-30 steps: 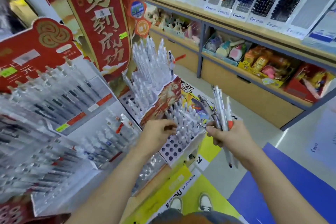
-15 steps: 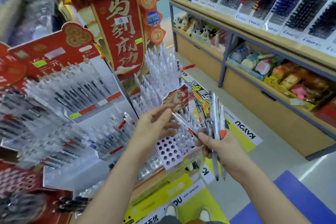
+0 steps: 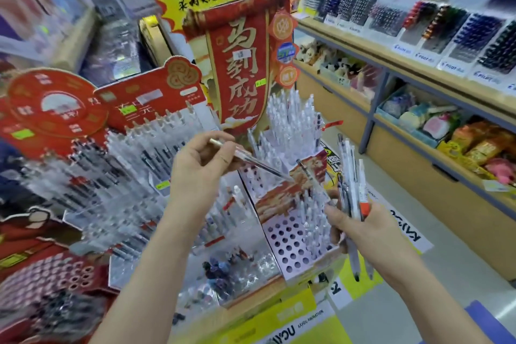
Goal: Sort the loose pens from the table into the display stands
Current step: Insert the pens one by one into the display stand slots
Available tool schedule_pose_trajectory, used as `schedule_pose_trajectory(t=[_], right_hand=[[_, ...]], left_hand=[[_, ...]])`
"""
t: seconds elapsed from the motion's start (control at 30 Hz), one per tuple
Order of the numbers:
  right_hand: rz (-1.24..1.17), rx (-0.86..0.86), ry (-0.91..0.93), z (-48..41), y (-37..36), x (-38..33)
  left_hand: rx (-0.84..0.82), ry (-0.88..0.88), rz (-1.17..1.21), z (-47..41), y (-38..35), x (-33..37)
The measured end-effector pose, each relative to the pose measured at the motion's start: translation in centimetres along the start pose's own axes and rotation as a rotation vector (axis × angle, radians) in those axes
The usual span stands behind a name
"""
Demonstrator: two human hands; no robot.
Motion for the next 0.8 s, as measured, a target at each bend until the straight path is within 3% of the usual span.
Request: schedule_pose_trajectory(t=[0.1, 0.27, 0.63, 0.8], right_hand=[[-0.004, 0.013, 0.041, -0.1, -1.4, -1.3], [0.032, -0.121, 0.046, -0.3, -5.5, -2.5], [0.117, -0.279, -0.018, -1.0, -13.6, -1.7], [0.146, -0.326, -0.063, -0.4, -14.5, -0.8]], left_hand=[[0.061, -0.11, -0.06, -0.7, 3.0, 1.8], [0.122, -0.185, -0.24, -0.1, 8.9, 2.3], [0.302, -0.17, -0.492, 2.8, 17.5, -2.8], [0.245, -0.129, -0.749, 2.1, 17.7, -6.5]])
Point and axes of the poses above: each hand's wrist, its own z-axis away from the middle knuckle, its own y-axis out of the back of the hand, x = y × z, the point moved 3 cm from there along -z, towards the middle knuckle, and after that the axes turned 2 degrees about z, right-handed, at the moved point
